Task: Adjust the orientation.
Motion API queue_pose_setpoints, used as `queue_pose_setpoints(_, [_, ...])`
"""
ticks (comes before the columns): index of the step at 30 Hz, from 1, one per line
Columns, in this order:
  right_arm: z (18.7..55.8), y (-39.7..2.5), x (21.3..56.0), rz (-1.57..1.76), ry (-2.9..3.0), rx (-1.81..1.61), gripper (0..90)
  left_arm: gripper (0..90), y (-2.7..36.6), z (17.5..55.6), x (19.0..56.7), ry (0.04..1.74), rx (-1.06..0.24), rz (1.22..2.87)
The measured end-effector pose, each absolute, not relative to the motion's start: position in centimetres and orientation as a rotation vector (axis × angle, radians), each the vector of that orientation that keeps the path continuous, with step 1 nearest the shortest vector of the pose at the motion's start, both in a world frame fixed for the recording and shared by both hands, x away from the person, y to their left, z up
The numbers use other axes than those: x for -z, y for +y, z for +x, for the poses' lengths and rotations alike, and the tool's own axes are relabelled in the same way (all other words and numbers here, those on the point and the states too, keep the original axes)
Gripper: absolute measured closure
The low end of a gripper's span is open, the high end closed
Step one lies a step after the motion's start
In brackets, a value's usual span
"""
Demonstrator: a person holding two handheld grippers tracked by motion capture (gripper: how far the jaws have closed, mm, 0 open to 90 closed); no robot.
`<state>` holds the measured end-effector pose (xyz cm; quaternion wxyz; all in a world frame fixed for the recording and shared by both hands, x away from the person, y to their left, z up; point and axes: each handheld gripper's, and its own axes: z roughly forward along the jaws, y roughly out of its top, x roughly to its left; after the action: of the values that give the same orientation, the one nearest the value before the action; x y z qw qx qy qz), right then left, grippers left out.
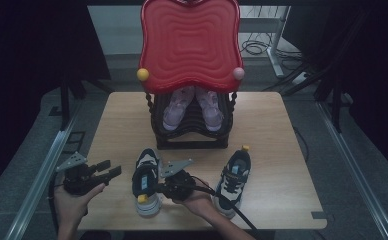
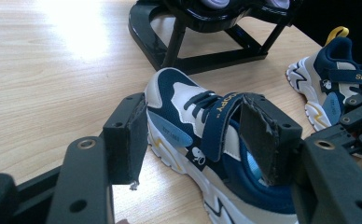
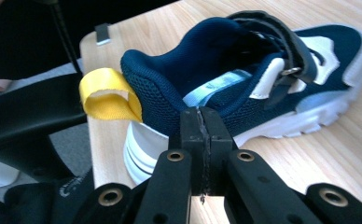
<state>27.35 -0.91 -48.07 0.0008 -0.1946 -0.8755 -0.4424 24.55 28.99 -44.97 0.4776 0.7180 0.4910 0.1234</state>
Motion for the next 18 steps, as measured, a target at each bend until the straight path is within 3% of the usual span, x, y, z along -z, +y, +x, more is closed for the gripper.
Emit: queue_pose_setpoints(18, [26.9,0.7,48.6,-0.544,-2.716,1.412,89.3,42.1,29.4,24.5,44.8,1.201,-0.309,1.739])
